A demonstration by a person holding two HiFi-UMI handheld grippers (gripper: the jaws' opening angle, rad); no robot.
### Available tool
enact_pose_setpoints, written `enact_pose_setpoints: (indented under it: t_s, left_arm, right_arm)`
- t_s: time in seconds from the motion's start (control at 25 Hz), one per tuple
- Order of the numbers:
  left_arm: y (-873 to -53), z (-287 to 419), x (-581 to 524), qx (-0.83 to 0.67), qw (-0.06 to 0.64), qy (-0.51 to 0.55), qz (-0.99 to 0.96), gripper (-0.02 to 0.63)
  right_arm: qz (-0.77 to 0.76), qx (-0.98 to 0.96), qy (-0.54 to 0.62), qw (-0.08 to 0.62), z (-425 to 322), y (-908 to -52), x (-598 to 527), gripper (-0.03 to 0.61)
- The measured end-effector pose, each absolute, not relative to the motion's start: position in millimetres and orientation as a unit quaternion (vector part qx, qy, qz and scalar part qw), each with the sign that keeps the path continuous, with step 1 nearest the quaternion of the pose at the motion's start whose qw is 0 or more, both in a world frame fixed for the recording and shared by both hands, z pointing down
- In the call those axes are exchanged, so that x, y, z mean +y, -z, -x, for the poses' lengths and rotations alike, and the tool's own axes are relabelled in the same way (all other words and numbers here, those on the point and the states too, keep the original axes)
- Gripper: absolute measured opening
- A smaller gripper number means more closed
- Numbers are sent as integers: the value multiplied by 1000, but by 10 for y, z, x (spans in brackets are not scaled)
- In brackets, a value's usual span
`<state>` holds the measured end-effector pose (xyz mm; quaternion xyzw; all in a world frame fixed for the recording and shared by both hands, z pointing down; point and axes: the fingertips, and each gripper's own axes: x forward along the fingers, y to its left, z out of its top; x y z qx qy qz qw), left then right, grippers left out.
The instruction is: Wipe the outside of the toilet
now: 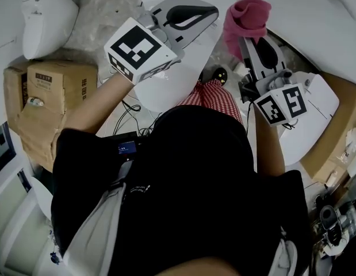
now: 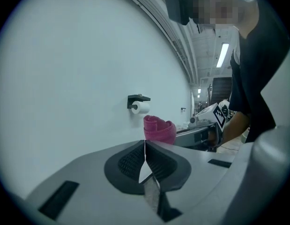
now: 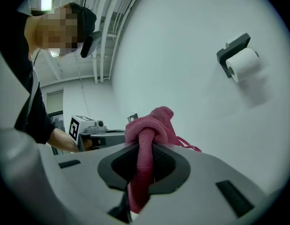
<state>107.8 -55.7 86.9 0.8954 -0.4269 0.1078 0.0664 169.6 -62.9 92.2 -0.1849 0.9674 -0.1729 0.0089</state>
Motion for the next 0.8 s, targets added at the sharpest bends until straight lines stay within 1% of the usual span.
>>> enact_pose_setpoints:
  t_s: [0.24,0.56,0.8]
  left_arm:
    - [-764,-889,-338,-456,57,-101,-883,11]
    - [-539,-917,-78,-519,34,-96,-849,11]
    - [-371,-981,469,-574,26,-84,-814,11]
  right_arm:
    - [179,970,161,6,-1693,-859,-449,55]
    - [147,976,157,18,-1919,-757,-230,55]
    - [128,977,167,26,-2204,-768,105,55]
